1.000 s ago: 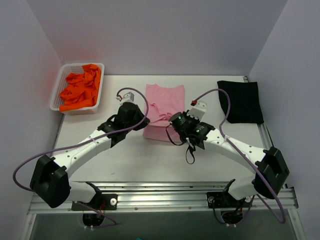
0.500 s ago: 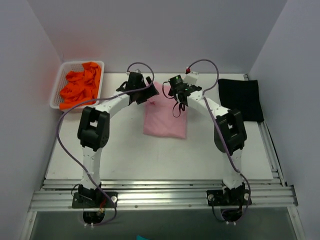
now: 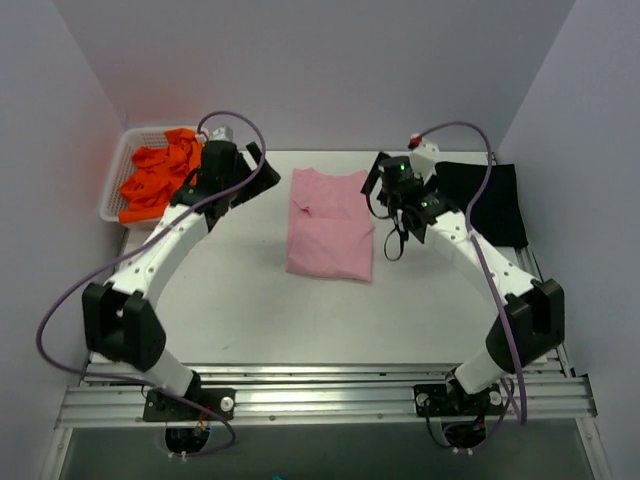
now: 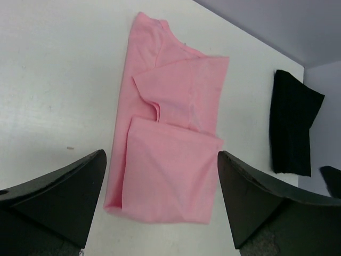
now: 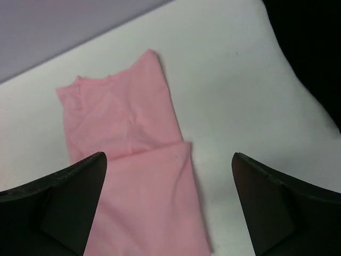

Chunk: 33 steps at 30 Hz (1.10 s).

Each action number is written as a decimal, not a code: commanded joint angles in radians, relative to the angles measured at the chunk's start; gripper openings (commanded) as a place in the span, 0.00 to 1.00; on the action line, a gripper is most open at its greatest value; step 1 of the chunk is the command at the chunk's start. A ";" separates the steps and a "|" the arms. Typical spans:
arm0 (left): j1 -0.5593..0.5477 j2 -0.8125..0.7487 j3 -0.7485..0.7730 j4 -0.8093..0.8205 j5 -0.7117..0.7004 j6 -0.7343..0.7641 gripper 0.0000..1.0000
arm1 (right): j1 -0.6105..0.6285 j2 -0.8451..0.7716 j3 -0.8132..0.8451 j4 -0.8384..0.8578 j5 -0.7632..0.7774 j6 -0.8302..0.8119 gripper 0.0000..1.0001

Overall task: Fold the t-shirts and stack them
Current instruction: Fold the tshirt

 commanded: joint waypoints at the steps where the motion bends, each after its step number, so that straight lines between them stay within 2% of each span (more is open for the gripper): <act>1: -0.033 -0.137 -0.233 0.070 -0.069 -0.012 0.94 | 0.006 -0.126 -0.228 0.046 -0.054 0.092 1.00; 2: -0.039 -0.187 -0.291 0.104 -0.064 -0.017 0.94 | 0.008 -0.158 -0.365 0.090 -0.066 0.119 1.00; 3: -0.047 -0.214 -0.411 0.128 -0.052 -0.035 0.94 | 0.008 -0.224 -0.435 0.127 -0.110 0.148 1.00; 5: -0.056 -0.270 -0.529 0.217 -0.026 -0.063 0.94 | 0.014 -0.280 -0.612 0.231 -0.149 0.166 1.00; 7: -0.080 -0.304 -0.672 0.289 0.002 -0.096 0.94 | 0.017 -0.323 -0.690 0.274 -0.187 0.183 1.00; 10: -0.114 -0.286 -0.764 0.410 0.008 -0.119 0.94 | 0.023 -0.317 -0.765 0.301 -0.201 0.195 1.00; 17: -0.145 -0.093 -0.729 0.568 0.125 -0.136 0.94 | 0.024 -0.200 -0.794 0.377 -0.207 0.196 1.00; 22: -0.147 -0.041 -0.749 0.654 0.146 -0.155 0.94 | 0.024 -0.144 -0.793 0.413 -0.209 0.189 1.00; 28: -0.145 0.019 -0.726 0.670 0.160 -0.152 0.94 | 0.024 -0.070 -0.788 0.462 -0.232 0.186 1.00; 31: -0.147 0.041 -0.719 0.688 0.184 -0.153 0.99 | 0.024 -0.012 -0.779 0.483 -0.244 0.188 1.00; 33: -0.145 0.048 -0.719 0.696 0.198 -0.146 0.88 | 0.024 0.007 -0.777 0.492 -0.249 0.191 1.00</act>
